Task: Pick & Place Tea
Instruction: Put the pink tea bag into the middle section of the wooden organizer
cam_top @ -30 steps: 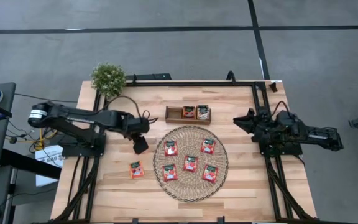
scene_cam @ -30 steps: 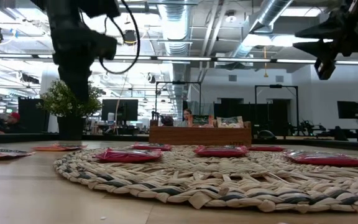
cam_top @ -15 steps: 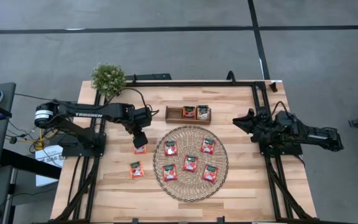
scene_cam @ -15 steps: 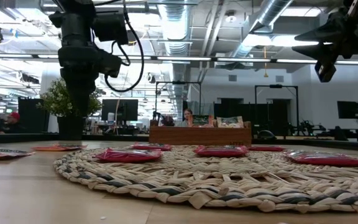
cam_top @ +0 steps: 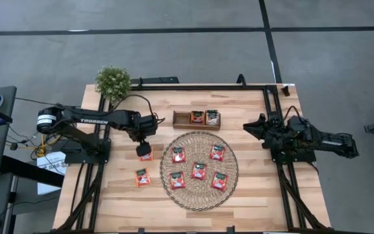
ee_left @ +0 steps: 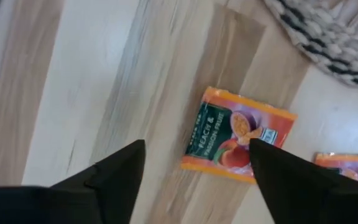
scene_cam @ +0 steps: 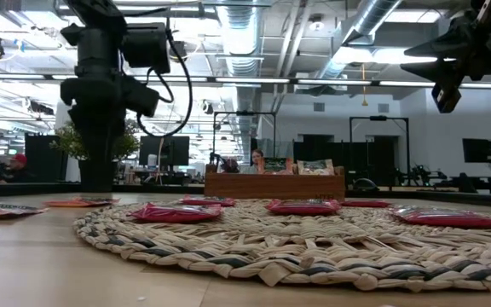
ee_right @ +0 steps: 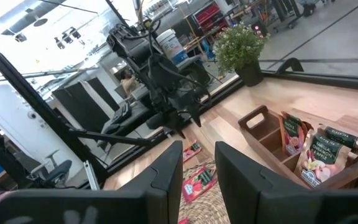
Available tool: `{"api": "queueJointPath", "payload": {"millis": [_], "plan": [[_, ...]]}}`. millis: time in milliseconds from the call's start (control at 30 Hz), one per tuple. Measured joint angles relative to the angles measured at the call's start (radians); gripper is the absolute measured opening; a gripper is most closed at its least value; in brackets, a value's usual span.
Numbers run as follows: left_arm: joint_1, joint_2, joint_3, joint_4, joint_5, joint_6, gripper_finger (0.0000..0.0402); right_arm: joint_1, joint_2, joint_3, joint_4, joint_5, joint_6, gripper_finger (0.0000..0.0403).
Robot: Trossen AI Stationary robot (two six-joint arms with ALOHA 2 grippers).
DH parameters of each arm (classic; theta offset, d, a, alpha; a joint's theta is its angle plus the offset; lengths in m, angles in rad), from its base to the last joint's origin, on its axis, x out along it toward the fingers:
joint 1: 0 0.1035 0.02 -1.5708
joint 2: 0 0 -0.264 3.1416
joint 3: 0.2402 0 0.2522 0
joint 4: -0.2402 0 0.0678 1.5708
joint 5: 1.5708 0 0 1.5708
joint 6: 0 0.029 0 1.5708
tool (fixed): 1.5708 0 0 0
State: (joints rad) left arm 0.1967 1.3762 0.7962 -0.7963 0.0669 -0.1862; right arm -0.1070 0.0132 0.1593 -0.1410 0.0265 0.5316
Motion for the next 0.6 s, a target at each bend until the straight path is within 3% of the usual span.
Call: {"api": "queueJointPath", "payload": {"millis": [300, 600], "plan": [[0.000, 0.004, -0.008, 0.053, 0.016, 0.150, 0.0310, 0.000, 0.000, 0.000, -0.002, 0.000, 0.002, 0.0087], [0.026, 0.135, -0.008, 0.065, 0.015, 0.175, 0.0309, 0.000, 0.000, 0.000, -0.008, -0.001, 0.004, 0.0087]]}}
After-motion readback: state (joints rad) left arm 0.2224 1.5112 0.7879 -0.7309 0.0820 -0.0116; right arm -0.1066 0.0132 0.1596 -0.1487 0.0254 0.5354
